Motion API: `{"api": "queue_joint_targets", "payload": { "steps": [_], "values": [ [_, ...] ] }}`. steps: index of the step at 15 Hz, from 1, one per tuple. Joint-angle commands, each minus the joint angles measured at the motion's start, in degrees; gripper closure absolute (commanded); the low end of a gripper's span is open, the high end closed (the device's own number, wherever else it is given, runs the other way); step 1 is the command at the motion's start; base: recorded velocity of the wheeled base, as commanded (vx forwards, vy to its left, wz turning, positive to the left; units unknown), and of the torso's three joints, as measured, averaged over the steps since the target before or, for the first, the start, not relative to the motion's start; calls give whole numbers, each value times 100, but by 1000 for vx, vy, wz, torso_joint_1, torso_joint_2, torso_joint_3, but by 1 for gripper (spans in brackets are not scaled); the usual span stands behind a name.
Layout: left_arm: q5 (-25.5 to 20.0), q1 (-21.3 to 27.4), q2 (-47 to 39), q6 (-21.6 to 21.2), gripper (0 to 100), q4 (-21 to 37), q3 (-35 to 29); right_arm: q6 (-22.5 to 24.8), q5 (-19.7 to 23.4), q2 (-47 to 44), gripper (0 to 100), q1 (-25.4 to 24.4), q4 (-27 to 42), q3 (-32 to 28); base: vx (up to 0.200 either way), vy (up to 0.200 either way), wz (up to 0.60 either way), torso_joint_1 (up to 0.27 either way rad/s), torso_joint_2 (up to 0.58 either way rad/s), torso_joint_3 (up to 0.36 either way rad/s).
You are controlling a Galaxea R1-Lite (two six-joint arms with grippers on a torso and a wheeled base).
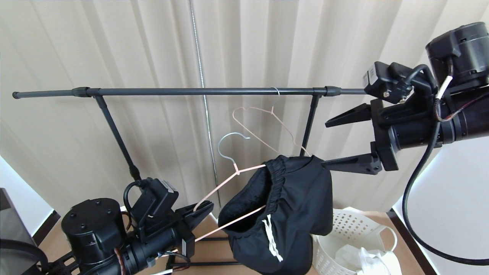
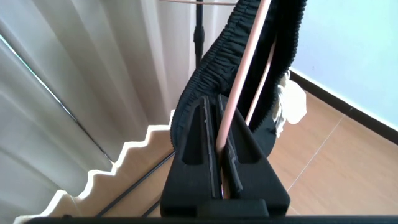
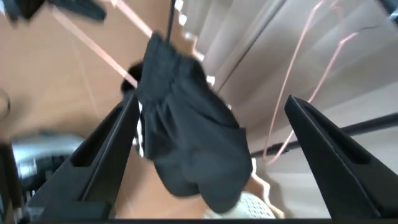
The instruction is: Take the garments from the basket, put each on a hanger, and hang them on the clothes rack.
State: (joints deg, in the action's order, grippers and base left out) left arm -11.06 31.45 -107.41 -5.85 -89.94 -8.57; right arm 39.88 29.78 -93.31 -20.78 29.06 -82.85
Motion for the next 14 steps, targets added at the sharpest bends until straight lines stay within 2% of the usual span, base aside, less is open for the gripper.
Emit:
{"api": "queue_joint_targets", "payload": {
  "steps": [1,2,4,11,14],
  "values": [
    [-2,10,62,-4,100,-6,13,899,72,-812,0,162,1014,-1005,0,0,0,0,0,0],
    [-2,19,62,-4,100,-6,22,1400,63,-1102,0,171,1822,-1559,0,0,0,0,0,0],
    [-2,36,62,-39,100,-6,66,1444,72,-1313,0,171,2060,-1823,0,0,0,0,0,0],
    [-2,151,115,-136,100,-6,101,1567,133,-1656,0,127,2051,-1867,0,0,0,0,0,0],
    [-2,160,115,-153,100,-6,101,1558,142,-1858,0,-57,1998,-1937,0,0,0,0,0,0]
  ]
}}
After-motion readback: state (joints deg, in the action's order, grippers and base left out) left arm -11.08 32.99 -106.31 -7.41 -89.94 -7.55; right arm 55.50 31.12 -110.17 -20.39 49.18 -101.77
